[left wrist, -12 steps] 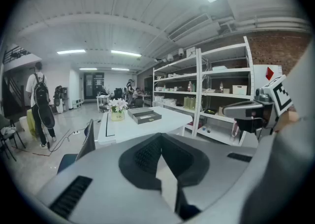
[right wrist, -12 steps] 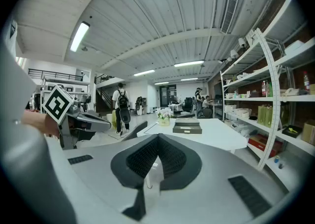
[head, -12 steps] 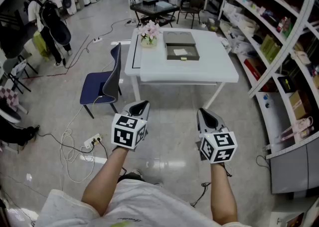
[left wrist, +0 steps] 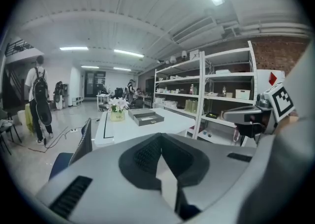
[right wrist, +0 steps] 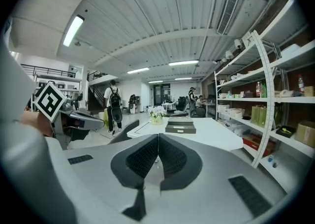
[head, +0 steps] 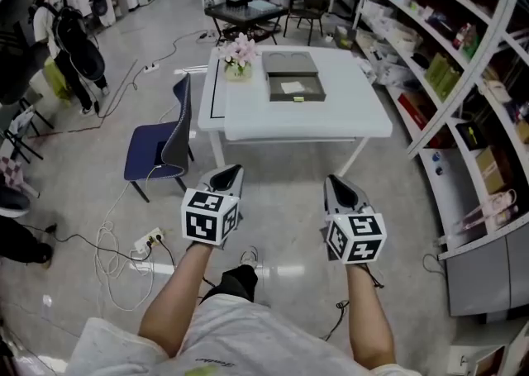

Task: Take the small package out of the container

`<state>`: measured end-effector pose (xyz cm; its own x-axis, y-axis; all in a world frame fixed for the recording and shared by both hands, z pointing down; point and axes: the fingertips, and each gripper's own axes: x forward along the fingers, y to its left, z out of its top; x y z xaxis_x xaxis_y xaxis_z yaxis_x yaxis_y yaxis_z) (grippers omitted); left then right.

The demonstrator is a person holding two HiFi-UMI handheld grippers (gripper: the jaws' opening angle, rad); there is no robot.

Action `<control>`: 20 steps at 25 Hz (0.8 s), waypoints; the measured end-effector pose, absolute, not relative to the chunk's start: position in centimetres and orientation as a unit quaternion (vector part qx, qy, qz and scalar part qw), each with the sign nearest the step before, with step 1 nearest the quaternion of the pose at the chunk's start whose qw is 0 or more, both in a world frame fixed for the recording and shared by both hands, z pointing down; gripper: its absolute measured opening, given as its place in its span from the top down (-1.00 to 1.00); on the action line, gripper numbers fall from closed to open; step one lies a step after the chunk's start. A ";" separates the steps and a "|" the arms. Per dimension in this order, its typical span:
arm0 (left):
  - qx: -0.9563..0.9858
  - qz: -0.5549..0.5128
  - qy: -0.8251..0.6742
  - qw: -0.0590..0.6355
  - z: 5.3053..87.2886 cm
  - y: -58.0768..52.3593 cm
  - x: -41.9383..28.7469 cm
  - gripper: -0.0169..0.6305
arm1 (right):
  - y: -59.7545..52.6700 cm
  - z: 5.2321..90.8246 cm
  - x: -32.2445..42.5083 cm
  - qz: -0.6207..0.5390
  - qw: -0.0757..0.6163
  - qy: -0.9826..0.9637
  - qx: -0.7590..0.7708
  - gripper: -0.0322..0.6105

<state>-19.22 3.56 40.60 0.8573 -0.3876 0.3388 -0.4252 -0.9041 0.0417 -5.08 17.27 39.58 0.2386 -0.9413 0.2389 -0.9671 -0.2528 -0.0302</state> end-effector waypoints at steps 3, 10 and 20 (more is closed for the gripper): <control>0.963 0.164 -0.205 0.057 40.9 1.7 -17.3 0.93 | 15.5 39.9 -3.4 0.109 0.061 -0.601 0.789 0.89; 0.964 0.171 -0.193 0.060 41.4 -3.3 -12.4 0.93 | 10.7 40.4 1.4 0.120 0.065 -0.588 0.797 0.88; 0.966 0.190 -0.166 0.063 42.6 -10.7 -5.7 0.93 | 3.1 40.9 7.3 0.141 0.063 -0.572 0.806 0.77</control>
